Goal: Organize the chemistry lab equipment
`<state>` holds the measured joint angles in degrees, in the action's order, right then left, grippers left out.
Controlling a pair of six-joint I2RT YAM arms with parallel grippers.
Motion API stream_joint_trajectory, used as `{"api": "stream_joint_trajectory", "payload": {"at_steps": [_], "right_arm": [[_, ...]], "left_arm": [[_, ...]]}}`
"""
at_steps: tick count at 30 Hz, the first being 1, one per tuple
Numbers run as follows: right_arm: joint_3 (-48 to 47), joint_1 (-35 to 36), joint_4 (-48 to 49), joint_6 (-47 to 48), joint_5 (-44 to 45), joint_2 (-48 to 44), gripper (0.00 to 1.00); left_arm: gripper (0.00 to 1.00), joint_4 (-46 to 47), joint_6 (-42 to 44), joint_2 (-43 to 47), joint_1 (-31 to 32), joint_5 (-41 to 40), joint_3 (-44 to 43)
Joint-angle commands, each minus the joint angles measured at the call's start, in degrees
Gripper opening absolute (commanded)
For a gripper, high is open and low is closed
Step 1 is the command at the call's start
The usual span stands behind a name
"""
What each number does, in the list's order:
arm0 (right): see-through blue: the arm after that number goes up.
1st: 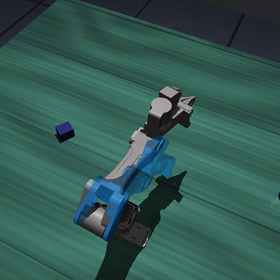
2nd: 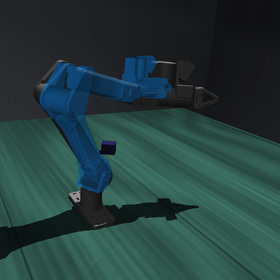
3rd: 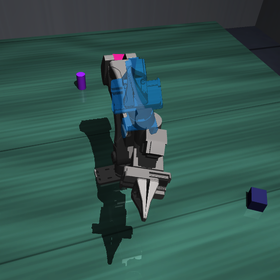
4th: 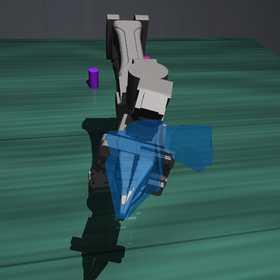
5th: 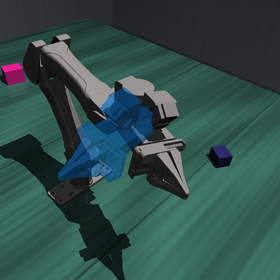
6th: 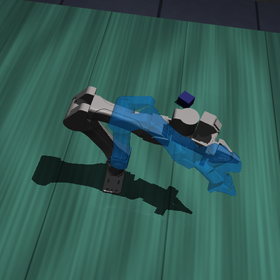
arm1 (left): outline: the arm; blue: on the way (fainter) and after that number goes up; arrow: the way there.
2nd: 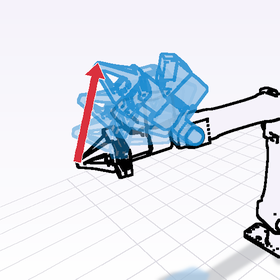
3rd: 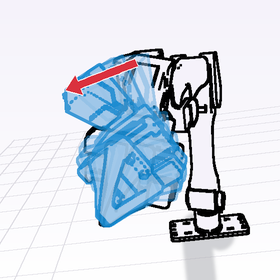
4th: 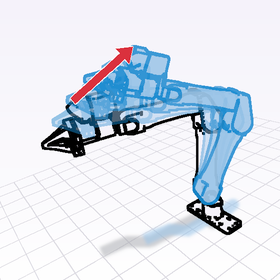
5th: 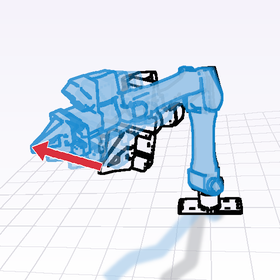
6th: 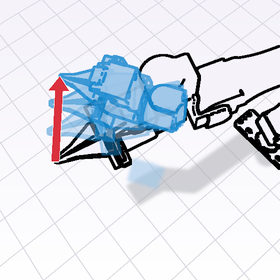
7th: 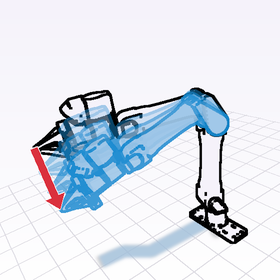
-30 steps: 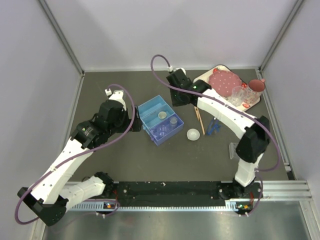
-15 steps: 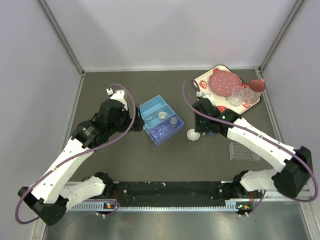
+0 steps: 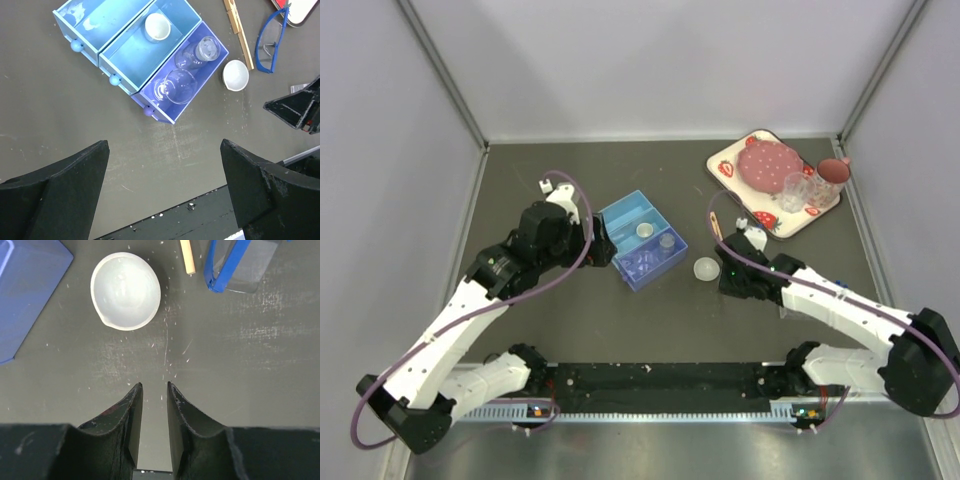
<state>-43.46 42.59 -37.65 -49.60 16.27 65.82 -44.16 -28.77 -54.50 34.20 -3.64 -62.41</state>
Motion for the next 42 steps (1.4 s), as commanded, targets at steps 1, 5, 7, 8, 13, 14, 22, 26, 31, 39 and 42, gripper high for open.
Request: {"api": "stream_joint_trajectory", "payload": {"at_steps": [1, 5, 7, 8, 13, 14, 22, 26, 31, 39, 42], "right_arm": [[3.5, -0.3, 8.5, -6.2, 1.0, -1.9, 0.27], [7.2, -0.6, 12.9, -8.2, 2.1, -2.2, 0.27], [8.9, -1.3, 16.5, -9.7, 1.9, -2.8, 0.29], [10.9, -1.5, 17.9, -10.2, 1.9, -3.2, 0.30], [15.5, -3.4, 24.4, -12.3, 1.9, -6.0, 0.34], [16.2, -3.7, 25.2, -12.4, 2.0, -6.0, 0.34], [17.4, -4.6, 29.5, -12.8, 1.4, -5.9, 0.35], [16.9, -5.1, 30.5, -12.8, 1.6, -4.0, 0.35], [16.2, -5.8, 33.1, -12.8, 0.6, -1.0, 0.34], [15.5, -7.3, 36.4, -12.2, -0.5, 3.7, 0.34], [15.1, -7.8, 37.2, -12.0, -1.1, 5.5, 0.34]], "left_arm": [[0.99, 3.7, 0.1, 1.8, -0.2, 2.0, 1.0], [0.99, 4.2, 0.1, 2.1, -0.2, 2.8, 2.0], [0.99, 4.3, -0.1, 2.3, -0.2, 3.0, 2.8], [0.99, 4.6, -0.1, 2.5, -0.2, 3.2, 3.0], [0.99, 5.0, 0.1, 2.5, -0.2, 3.3, 3.8], [0.99, 5.0, 0.1, 2.6, -0.2, 3.4, 3.8], [0.99, 5.9, 0.2, 1.9, -0.2, 3.3, 4.1], [0.99, 5.9, 0.4, 1.4, -0.2, 3.3, 4.1], [0.99, 6.2, 0.7, 1.2, -0.2, 3.3, 3.9], [0.99, 5.9, 1.8, 1.9, -0.2, 3.3, 3.8], [0.99, 6.0, 2.0, 1.3, -0.2, 3.3, 3.6]]}}
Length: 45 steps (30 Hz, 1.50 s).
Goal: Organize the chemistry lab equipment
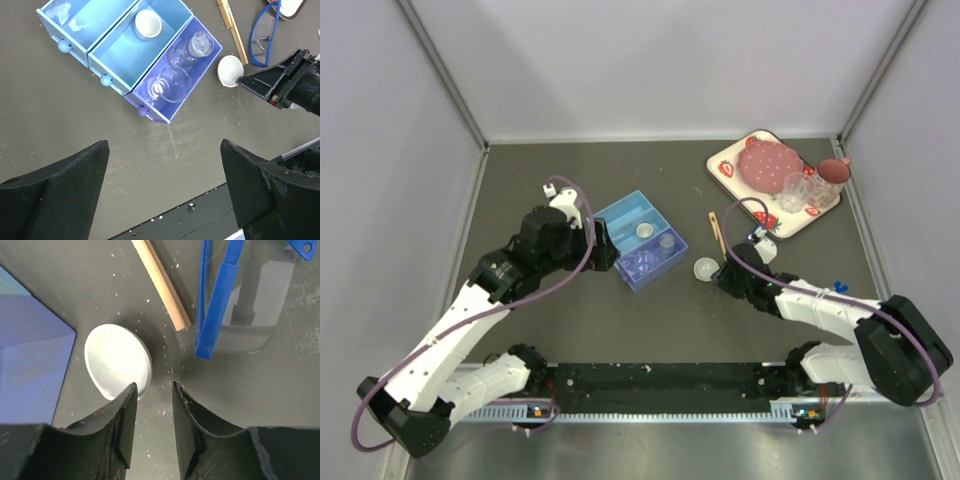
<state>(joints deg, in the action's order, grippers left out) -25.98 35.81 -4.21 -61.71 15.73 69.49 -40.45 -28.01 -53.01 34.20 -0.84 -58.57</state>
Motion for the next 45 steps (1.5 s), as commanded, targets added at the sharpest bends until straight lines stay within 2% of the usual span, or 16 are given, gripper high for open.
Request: {"api": "stream_joint_trajectory", "payload": {"at_steps": [1, 7, 11, 13, 21, 26, 28, 32, 38, 45], "right_arm": [[-2.5, -1.2, 3.8, 0.1, -0.7, 2.1, 0.34], [-2.9, -1.4, 6.9, 0.5, -1.0, 5.6, 0.30], [-3.6, -1.4, 7.3, 0.5, -1.8, 7.5, 0.08], [-3.8, -1.4, 7.1, 0.5, -1.7, 7.8, 0.01], [-6.7, -1.0, 1.8, 4.2, -0.3, 5.6, 0.00], [-13.0, 0.6, -9.6, 12.3, -0.3, 0.3, 0.00], [-19.1, 2.9, -14.1, 15.5, -1.6, 0.7, 0.00], [-31.8, 8.6, -24.9, 23.3, -0.3, 4.6, 0.00], [-43.1, 10.1, -26.7, 28.8, -4.2, 10.0, 0.00], [-57.8, 10.2, -28.9, 34.9, -8.9, 24.2, 0.00]], "left_arm": [[0.99, 2.3, 1.2, -0.3, -0.2, 0.5, -0.2], [0.99, 2.3, 1.6, -1.5, -0.2, 2.4, -0.1], [0.99, 2.6, 1.8, -1.7, -0.2, 2.5, -0.1], [0.99, 2.6, 1.8, -1.7, -0.2, 2.4, 0.1], [0.99, 2.8, 1.7, -1.0, -0.2, 2.7, 0.6], [0.99, 3.0, 1.6, 0.1, -0.2, 2.3, 0.6], [0.99, 2.8, 1.6, 0.3, -0.2, 2.3, 0.5], [0.99, 2.3, 1.8, 0.5, -0.2, 2.5, -0.3], [0.99, 0.5, 2.1, 1.7, -0.2, 2.5, -1.6], [0.99, -1.0, 2.3, 3.8, -0.2, 1.8, -2.5]]}}
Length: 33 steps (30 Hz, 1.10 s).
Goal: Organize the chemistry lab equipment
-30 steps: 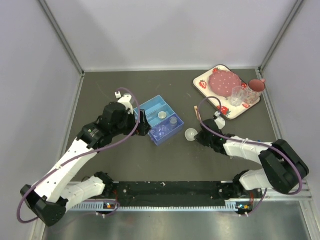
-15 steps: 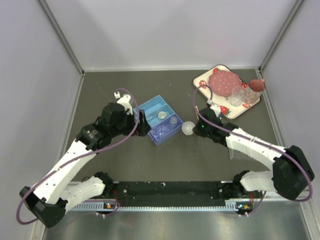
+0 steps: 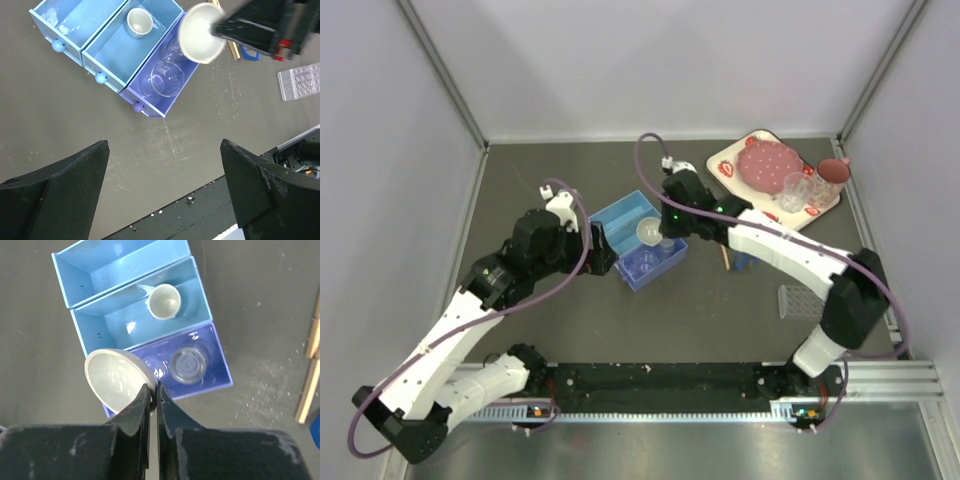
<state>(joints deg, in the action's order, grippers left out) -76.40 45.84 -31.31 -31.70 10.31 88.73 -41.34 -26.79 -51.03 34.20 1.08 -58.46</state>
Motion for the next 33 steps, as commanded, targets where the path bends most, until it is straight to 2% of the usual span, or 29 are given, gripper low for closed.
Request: {"api": "stream_joint_trajectory", "payload": {"at_steps": [1, 11, 33], "right_arm": [[-8.5, 0.0, -1.7, 5.7, -3.8, 7.7, 0.00], [-21.9, 0.0, -1.6, 10.8, -10.0, 21.9, 0.00], [-29.2, -0.1, -1.7, 13.6, -15.4, 36.6, 0.00]], "left_arm": [[0.99, -0.3, 1.0, 2.2, -0.2, -0.4, -2.6], [0.99, -1.2, 0.9, 4.1, -0.2, -0.6, -2.2], [0.99, -1.6, 0.4, 4.2, -0.2, -2.3, -1.4]]}}
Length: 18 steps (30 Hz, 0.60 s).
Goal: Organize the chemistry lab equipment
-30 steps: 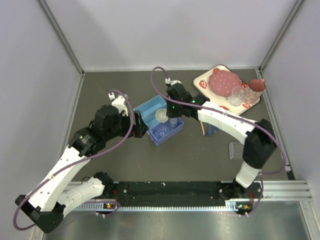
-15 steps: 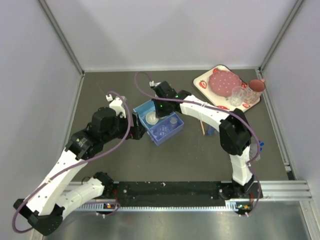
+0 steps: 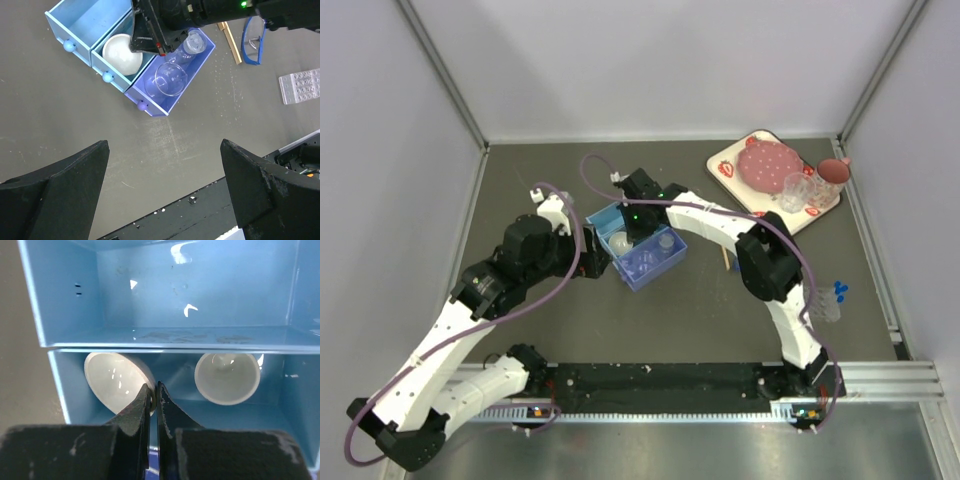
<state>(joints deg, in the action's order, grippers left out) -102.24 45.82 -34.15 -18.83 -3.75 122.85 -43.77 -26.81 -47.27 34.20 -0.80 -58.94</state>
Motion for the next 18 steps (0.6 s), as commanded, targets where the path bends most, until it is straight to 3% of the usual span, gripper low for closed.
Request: {"api": "stream_joint_trajectory", "payload": {"at_steps": [1, 12, 13, 16, 18], "right_arm": [[-3.8, 0.0, 1.1, 0.6, -1.6, 3.3, 0.00], [-5.3, 0.0, 0.7, 0.9, -2.7, 7.1, 0.00], [-5.4, 0.0, 0.7, 1.1, -2.4, 7.1, 0.03], [-5.3, 0.0, 0.4, 1.3, -2.3, 6.6, 0.28], [-5.0, 0.0, 0.3, 1.3, -2.2, 5.5, 0.32]], "left_arm": [[0.99, 0.9, 0.4, 0.5, -0.2, -0.4, -0.7], [0.99, 1.1, 0.2, -0.2, -0.2, -0.3, -0.5], [0.99, 1.2, 0.2, -0.3, -0.2, -0.3, -0.4], [0.99, 1.2, 0.1, -0.5, -0.2, -0.2, -0.5], [0.99, 1.3, 0.0, -0.6, -0.2, -0.1, -0.4]]}}
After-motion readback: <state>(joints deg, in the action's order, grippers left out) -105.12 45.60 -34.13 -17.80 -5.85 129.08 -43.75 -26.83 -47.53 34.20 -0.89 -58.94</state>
